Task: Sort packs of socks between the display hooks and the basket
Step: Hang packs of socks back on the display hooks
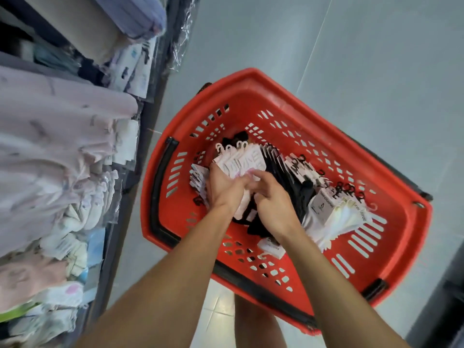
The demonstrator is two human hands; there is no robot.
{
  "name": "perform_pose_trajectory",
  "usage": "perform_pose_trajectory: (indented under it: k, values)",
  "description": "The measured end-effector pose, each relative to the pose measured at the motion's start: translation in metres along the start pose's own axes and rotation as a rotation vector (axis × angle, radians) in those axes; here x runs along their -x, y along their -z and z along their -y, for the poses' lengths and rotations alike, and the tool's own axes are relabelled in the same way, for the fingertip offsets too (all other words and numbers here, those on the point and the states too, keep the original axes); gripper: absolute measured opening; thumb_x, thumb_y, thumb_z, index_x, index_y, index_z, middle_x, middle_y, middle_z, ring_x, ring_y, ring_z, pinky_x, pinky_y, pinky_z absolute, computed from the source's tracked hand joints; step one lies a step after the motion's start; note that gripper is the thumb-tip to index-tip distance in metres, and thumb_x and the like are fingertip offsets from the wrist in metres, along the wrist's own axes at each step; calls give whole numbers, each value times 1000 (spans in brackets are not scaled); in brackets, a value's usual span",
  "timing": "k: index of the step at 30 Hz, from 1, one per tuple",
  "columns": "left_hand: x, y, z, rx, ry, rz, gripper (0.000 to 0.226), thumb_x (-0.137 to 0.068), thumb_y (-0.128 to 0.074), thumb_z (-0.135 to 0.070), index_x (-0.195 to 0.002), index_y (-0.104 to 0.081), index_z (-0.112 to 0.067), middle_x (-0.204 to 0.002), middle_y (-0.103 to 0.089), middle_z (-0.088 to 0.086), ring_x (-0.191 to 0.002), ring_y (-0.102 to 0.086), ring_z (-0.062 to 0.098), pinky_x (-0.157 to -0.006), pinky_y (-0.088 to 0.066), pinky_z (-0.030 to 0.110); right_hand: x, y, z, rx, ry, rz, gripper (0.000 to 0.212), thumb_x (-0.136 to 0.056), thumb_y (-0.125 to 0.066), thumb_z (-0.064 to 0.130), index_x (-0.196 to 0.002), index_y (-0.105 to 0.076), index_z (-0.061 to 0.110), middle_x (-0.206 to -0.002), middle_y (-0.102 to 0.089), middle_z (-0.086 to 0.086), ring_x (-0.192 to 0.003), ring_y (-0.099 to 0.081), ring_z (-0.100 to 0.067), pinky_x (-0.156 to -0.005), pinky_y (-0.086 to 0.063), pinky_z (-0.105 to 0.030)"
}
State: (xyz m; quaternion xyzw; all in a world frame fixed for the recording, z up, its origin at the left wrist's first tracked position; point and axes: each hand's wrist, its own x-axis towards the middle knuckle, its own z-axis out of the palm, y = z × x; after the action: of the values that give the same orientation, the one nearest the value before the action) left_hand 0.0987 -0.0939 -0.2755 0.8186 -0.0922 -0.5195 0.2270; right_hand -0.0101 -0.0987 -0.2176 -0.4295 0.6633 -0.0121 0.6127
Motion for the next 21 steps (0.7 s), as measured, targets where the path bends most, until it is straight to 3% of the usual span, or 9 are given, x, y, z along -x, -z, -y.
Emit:
perform_pose_trajectory:
  k: [2, 5, 7, 9, 13, 15, 18, 21]
  values:
    - [31, 15, -10, 30, -114, 28, 79, -65, -88, -25, -134, -50, -17, -127, -66, 4, -118, -63, 21, -102, -51, 43, 19, 8, 13, 51, 86, -136, 43, -93, -47, 6, -129, -54, 29, -122, -63, 6, -111, -60, -9, -93, -50, -29]
    - [88, 51, -36, 157, -236, 22, 71, -64, -88, -34, -127, -55, -37, -119, -70, -17, -110, -66, -1, -86, -56, 20, 60, 23, 47, -19, 202, -200, 46, -87, -56, 26, -126, -45, 47, -130, -49, 21, -121, -48, 5, -93, -46, -17]
    - [130, 81, -58, 183, -293, -14, 68, -62, -87, -45, -121, -55, -51, -115, -69, -26, -106, -66, -6, -84, -56, 16, 91, 34, 74, -41, 258, -130, 57, -84, -58, 33, -136, -39, 47, -138, -42, 28, -132, -40, 5, -106, -42, -22]
    - [173, 113, -85, 262, -323, -39, 68, -59, -89, -46, -116, -55, -59, -116, -70, -26, -109, -67, -2, -92, -55, 23, 127, 47, 105, -5, 323, -37, 65, -85, -59, 30, -144, -36, 43, -143, -39, 34, -137, -36, 7, -117, -35, -35]
    - [263, 188, -143, 418, -433, -25, 65, -60, -91, -28, -120, -66, -31, -114, -76, -8, -107, -72, 14, -93, -58, 37, 218, 66, 182, 114, 548, 60, 65, -90, -60, 32, -149, -34, 42, -153, -40, 20, -144, -35, -6, -117, -32, -48]
    - [315, 233, -171, 488, -497, -18, 61, -61, -90, -21, -118, -69, -21, -110, -77, -4, -104, -73, 16, -89, -60, 36, 267, 69, 223, 140, 689, 66, 63, -92, -59, 38, -150, -34, 39, -154, -41, 16, -145, -35, -7, -116, -33, -49]
    - [405, 301, -201, 564, -623, 2, 45, -64, -86, -3, -102, -76, -25, -101, -79, 0, -97, -75, 17, -79, -59, 24, 350, 60, 285, 127, 894, 107, 65, -90, -60, 49, -149, -35, 42, -152, -43, 19, -141, -40, -5, -111, -39, -32]
    - [501, 365, -205, 652, -670, -100, 31, -56, -84, -15, -81, -79, -32, -79, -79, -5, -87, -77, 16, -75, -59, 23, 440, 34, 337, 36, 1066, 222, 65, -86, -66, 46, -145, -39, 47, -144, -51, 22, -132, -49, 1, -101, -43, -14]
